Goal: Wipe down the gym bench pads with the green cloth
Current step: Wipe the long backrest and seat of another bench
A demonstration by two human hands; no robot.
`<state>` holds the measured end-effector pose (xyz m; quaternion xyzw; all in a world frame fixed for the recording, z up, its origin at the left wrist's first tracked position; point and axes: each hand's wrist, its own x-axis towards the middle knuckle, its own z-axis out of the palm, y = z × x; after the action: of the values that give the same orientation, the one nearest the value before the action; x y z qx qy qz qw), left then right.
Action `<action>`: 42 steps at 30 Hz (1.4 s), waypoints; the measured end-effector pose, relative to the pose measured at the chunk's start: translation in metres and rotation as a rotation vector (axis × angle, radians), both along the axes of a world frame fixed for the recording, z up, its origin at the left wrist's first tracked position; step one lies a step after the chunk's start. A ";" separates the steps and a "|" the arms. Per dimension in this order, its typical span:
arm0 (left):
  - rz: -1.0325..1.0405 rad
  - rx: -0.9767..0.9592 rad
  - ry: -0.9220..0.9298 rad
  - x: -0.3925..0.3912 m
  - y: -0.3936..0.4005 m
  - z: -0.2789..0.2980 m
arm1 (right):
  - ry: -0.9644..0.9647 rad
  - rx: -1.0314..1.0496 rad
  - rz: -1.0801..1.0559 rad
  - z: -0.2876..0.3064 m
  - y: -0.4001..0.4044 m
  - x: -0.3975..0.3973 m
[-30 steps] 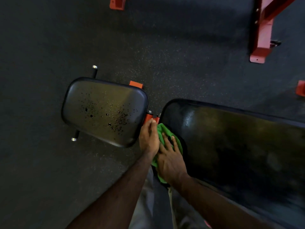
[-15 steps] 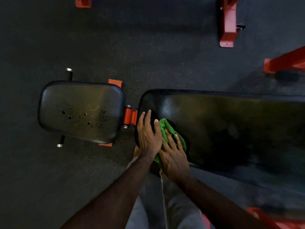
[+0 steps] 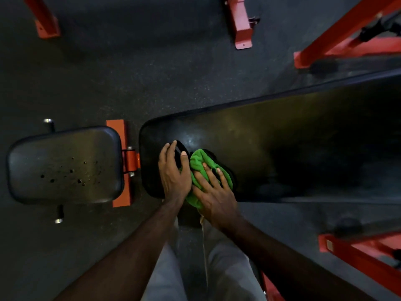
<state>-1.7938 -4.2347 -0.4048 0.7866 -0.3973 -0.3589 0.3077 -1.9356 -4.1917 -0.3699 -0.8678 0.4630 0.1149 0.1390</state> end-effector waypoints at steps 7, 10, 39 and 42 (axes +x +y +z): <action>-0.166 -0.081 -0.051 -0.046 -0.016 0.028 | 0.003 -0.032 -0.164 0.020 0.007 -0.042; -0.261 -0.147 -0.054 -0.069 -0.020 0.039 | -0.008 -0.063 -0.235 0.031 0.009 -0.061; -0.608 -0.478 0.069 -0.258 -0.068 0.122 | -0.084 -0.506 -0.502 0.135 -0.013 -0.288; -0.630 -0.462 -0.022 -0.260 -0.066 0.115 | -0.093 -0.603 -0.614 0.155 -0.024 -0.316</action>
<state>-2.0540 -4.3010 -0.2898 0.5397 -0.6930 -0.3285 0.3472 -2.2513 -4.2157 -0.2150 -0.6957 0.7059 -0.1114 -0.0722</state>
